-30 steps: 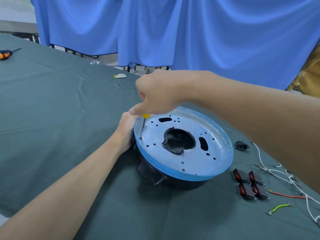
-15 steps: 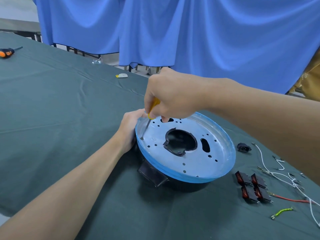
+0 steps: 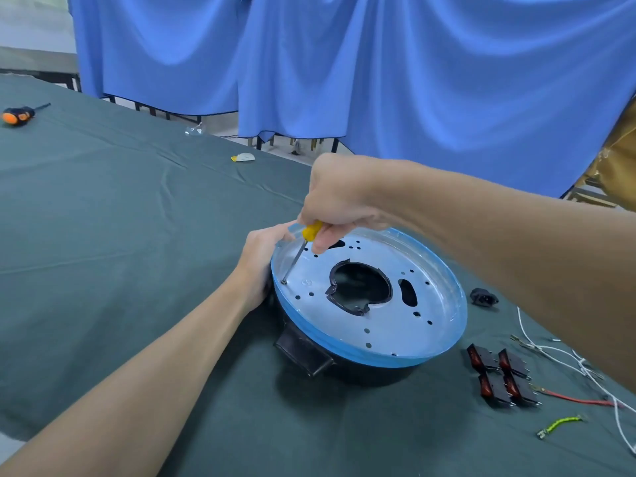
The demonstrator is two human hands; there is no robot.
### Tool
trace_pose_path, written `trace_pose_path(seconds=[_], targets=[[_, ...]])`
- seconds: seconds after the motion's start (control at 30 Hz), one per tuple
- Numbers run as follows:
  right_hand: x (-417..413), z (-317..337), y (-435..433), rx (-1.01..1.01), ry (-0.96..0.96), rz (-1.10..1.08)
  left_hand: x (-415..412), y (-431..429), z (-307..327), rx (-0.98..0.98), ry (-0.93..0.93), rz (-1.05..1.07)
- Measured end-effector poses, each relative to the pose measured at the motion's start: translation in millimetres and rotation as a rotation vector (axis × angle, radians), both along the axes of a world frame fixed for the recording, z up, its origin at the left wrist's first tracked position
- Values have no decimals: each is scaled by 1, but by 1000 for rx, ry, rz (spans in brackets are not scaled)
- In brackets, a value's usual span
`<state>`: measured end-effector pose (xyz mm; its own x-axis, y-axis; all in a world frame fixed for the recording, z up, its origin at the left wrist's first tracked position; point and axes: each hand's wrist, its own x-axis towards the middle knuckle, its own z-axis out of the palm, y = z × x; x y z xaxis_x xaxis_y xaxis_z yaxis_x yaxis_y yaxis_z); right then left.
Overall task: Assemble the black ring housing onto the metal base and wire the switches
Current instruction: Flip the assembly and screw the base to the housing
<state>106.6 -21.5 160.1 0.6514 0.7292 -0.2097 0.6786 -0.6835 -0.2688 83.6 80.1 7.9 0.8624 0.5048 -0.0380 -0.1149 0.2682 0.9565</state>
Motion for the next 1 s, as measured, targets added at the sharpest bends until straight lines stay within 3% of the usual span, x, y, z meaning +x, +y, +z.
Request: trace_pose_path(seconds=[0.07,0.13,0.33,0.47,0.8,0.93,1.0], targets=[[2,0,-1,81,124,-61,1,0,0,-5,5,9],[3,1,-4,78,112,-55,1,1,0,8,17,24],[-3,11,-15,-221,-198,268,3,-2,0,-24,10,28],[-9,11,-7,-178,-450,491,4,1,-2,-60,40,63],[-5,2,2,-115,-520,504,3,-2,3,-19,35,64],[-6,15,1,-239,-349,433,2,-2,0,-21,6,53],[-6,16,0,-234,-361,477,3,-2,0,-39,-3,30]])
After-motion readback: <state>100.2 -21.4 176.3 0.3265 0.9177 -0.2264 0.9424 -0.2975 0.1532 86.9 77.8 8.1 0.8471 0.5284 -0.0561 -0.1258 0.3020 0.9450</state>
